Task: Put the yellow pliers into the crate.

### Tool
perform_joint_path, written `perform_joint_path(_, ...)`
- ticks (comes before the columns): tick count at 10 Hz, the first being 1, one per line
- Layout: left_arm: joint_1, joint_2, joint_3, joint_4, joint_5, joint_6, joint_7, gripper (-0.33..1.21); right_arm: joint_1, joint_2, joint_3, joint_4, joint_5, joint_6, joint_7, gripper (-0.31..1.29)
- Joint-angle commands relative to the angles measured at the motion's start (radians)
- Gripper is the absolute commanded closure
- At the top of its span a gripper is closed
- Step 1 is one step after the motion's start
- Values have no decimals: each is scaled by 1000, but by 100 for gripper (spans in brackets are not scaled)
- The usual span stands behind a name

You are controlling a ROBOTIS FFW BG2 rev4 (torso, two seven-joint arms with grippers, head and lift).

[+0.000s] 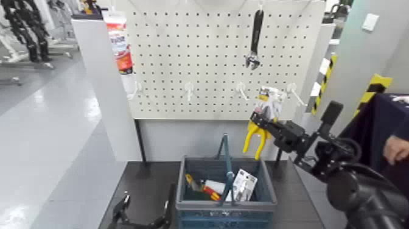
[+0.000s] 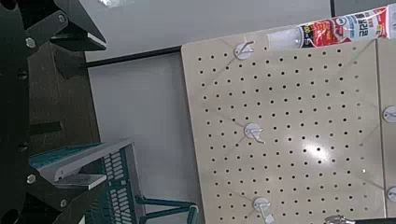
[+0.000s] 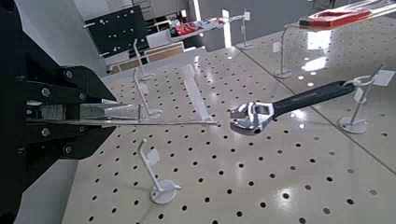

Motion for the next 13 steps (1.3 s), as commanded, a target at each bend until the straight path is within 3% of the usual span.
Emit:
perform_joint_path(1,0,0,-3,2,0,-1,0,28,16,-3,15,54,56,-11,11,114)
perform_joint_path(4,-2,1,-6,2,0,-1,0,28,19,-4,33,154,82,-48,25,114)
perform_joint_path(7,-3,1,-10,2,0,-1,-2,28,17,-3,39,203,125,-54,23,114)
perform_joint_path(13,-6,3,-13,3,0,-1,-2,28,8,-3,65,275,151,-57,12,114)
